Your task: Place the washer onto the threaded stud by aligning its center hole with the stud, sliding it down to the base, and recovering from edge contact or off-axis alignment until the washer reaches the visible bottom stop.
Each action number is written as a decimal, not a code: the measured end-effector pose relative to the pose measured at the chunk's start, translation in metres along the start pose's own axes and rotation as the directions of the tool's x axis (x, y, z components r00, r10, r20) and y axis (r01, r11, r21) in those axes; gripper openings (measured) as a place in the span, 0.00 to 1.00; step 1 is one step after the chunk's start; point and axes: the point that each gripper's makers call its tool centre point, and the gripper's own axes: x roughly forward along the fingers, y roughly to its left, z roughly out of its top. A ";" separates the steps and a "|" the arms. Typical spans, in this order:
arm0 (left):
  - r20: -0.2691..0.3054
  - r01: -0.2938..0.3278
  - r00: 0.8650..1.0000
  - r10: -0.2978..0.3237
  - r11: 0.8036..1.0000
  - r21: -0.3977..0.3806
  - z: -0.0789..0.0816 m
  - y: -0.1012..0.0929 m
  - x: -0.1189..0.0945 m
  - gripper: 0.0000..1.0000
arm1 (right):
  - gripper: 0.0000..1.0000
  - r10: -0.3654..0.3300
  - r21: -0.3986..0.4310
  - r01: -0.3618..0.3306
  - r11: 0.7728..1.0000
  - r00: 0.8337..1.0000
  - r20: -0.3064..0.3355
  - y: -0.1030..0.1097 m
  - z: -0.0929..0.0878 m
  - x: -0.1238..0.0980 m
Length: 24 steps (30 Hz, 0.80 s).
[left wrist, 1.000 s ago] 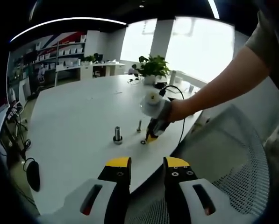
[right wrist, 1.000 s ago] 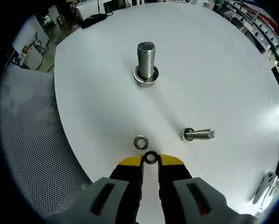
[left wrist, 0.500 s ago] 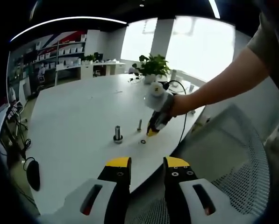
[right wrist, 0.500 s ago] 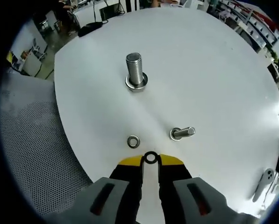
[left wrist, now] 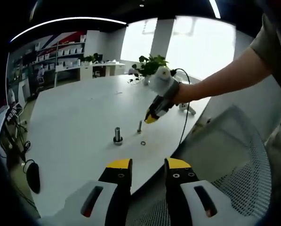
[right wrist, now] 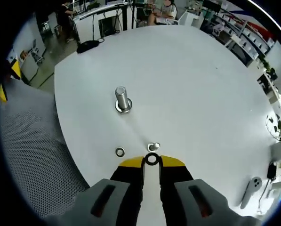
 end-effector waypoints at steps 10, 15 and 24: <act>-0.006 0.001 1.000 -0.001 1.000 -0.001 -0.001 0.000 0.000 0.25 | 0.13 -0.004 -0.064 0.004 0.998 1.000 0.001 -0.002 0.012 0.007; -0.006 -0.003 1.000 0.003 1.000 -0.002 -0.001 0.001 0.000 0.25 | 0.13 -0.002 -0.073 0.001 0.997 1.000 -0.011 -0.003 0.012 0.010; -0.006 -0.003 1.000 0.003 1.000 -0.003 -0.001 0.001 0.000 0.25 | 0.13 0.008 -0.075 -0.011 0.997 0.999 -0.037 -0.004 0.009 0.016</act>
